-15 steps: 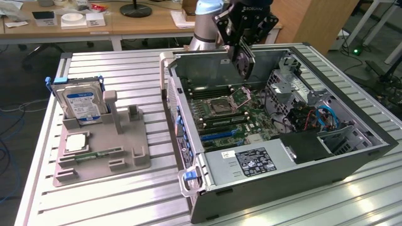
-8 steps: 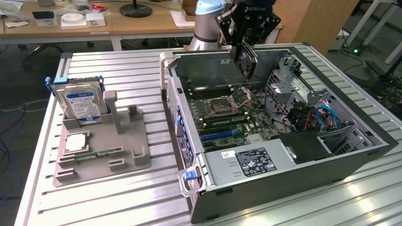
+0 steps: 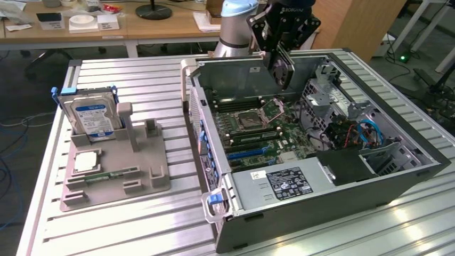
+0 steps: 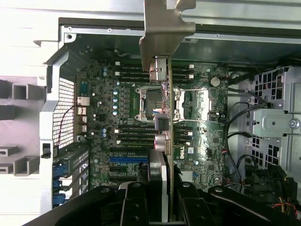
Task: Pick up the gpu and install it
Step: 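Pick up the gpu and move the gpu toward the slot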
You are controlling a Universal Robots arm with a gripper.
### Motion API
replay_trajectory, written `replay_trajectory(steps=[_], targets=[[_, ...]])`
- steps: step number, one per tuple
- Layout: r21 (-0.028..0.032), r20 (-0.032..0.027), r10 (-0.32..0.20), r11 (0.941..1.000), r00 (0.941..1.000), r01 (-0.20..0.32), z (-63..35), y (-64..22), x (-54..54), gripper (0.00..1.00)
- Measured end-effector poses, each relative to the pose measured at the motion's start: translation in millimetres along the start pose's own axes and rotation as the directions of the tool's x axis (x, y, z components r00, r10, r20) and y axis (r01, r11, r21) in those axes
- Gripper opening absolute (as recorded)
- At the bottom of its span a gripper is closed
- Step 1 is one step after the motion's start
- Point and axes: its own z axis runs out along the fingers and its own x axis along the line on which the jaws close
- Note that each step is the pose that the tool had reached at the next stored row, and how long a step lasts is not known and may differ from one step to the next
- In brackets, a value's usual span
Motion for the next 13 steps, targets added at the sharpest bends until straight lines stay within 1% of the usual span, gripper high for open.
replay_trajectory(steps=[13], targets=[[0.0000,0.0000,0.000,1.0000,1.0000,0.000,0.2,-0.1,-10.6,0.28]])
